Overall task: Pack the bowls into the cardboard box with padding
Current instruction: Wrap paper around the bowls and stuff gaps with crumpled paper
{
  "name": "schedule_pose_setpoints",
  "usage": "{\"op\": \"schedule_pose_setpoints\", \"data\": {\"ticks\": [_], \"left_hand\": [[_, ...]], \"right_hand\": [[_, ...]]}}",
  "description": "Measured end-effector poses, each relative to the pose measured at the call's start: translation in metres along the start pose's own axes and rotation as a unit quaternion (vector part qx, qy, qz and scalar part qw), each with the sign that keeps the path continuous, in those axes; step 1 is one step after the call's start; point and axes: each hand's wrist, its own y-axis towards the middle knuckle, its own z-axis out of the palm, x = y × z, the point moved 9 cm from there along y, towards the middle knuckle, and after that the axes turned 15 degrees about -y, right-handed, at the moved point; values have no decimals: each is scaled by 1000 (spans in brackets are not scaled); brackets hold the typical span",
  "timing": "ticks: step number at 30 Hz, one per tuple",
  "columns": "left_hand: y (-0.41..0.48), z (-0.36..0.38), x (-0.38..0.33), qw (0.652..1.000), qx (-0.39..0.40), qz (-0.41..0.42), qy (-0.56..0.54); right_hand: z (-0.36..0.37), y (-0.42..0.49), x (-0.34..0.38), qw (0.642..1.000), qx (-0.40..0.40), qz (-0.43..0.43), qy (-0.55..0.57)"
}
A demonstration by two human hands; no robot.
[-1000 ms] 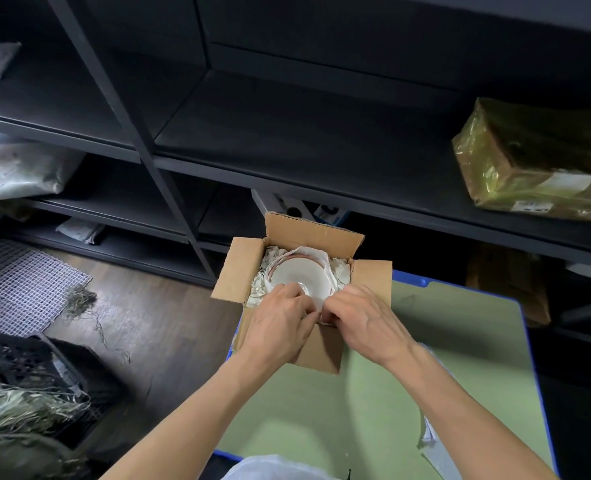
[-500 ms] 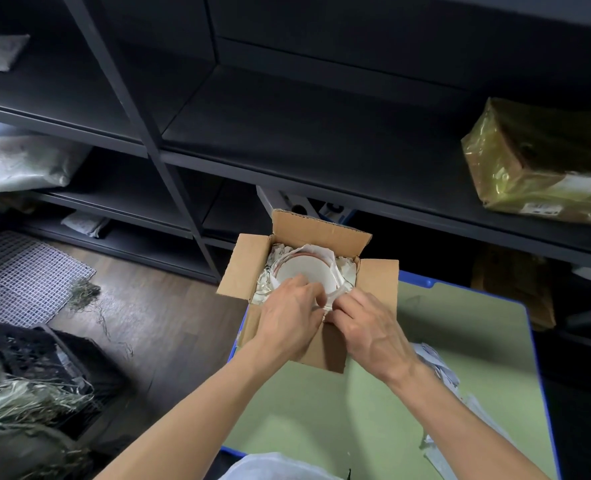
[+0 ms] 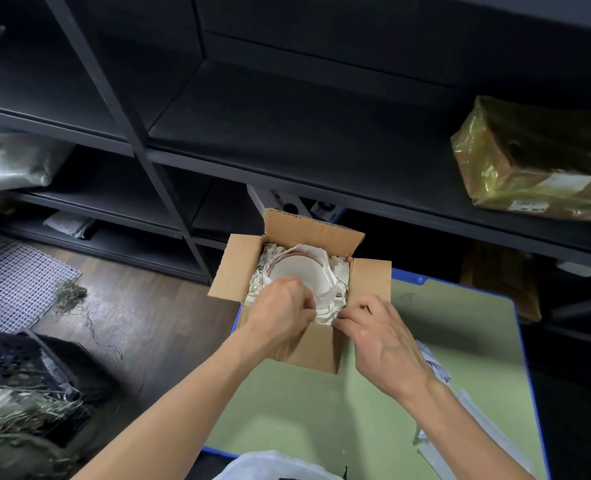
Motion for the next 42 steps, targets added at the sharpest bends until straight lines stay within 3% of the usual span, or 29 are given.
{"op": "schedule_pose_setpoints", "data": {"ticks": [5,12,20,32,36,42], "left_hand": [[4,9,-4,999,44,-3,31],[-13,7,-10,998,-12,56,31],[-16,14,-18,990,49,69,115],[-29,22,-20,982,56,108,146],[-36,21,-25,978,-3,131,159],[-56,20,-35,982,-70,147,93]], "right_hand": [[2,4,2,999,28,16,-18],[0,0,4,999,30,25,-15],[8,0,7,997,48,47,-27],[13,-7,7,995,58,77,-9],[8,-10,6,996,41,73,20],[0,-48,-11,986,-33,107,123]]}}
